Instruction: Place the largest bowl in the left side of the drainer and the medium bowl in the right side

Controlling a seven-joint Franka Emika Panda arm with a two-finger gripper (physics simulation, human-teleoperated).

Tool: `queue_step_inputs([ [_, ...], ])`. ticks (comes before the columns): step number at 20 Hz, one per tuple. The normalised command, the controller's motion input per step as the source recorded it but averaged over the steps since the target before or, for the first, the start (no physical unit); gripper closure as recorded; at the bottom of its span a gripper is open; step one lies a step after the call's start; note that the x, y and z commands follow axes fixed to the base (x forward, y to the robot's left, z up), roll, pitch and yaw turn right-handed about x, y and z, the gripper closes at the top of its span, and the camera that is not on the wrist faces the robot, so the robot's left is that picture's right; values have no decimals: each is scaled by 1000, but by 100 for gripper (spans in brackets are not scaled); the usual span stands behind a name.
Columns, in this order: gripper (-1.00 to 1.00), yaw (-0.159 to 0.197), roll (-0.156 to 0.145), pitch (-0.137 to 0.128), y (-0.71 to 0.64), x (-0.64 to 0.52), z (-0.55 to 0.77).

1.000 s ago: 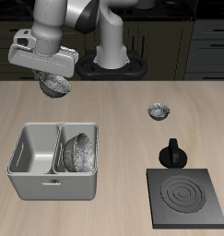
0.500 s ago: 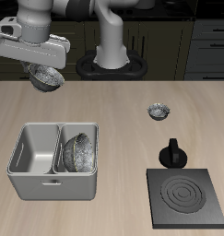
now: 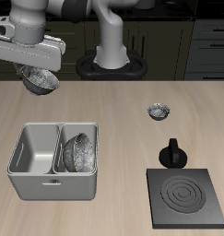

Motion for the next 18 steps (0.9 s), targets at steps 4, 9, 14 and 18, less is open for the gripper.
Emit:
queue_step_inputs([
  [4,100,13,-27,-8,-30,306,89],
  [9,100,30,17,-11,-5,244,-54],
  [14,100,7,17,-4,-74,245,-43],
  [18,100,-6,-40,9,-6,256,-117],
])
